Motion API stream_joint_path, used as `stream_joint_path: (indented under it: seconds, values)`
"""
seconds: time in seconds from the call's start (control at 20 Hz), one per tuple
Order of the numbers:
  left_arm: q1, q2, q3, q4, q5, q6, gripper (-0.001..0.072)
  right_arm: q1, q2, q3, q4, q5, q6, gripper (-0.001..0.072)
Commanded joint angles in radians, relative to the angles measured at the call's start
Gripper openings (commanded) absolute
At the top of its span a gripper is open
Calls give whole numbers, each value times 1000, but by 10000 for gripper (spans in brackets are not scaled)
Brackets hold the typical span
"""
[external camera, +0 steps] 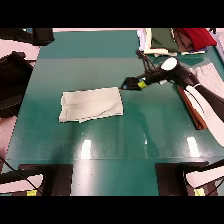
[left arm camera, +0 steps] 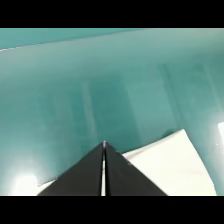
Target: Fold the shirts.
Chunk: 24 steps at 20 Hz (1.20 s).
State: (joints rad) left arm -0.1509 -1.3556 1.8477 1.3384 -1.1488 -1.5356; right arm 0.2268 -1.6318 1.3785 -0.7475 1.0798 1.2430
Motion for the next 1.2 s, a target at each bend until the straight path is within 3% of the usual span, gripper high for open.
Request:
stream_joint_path:
  seconds: [0.0,0.4,0.55,0.6,0.65,0.9,1.15]
  values:
    - [-28,-24,-10,-13,11,3,23,-72,-42,-117,46,22,58,560]
    - [-61,-41,-10,-16,11,4,23,146,-302,103,235,-32,51,547]
    - [-61,-41,-10,-40,11,3,23,222,-389,220,282,-77,36,320]
    - [-61,-41,-10,-53,11,3,23,238,-403,256,281,-89,10,121]
    - [-61,-41,-10,-70,11,3,23,244,-405,283,277,-103,-14,22]
    - [-132,-41,-10,-58,16,11,22,166,-325,403,100,-75,-12,22]
    - [-253,-44,-10,-48,55,26,23,-96,-131,410,-60,72,-1,22]
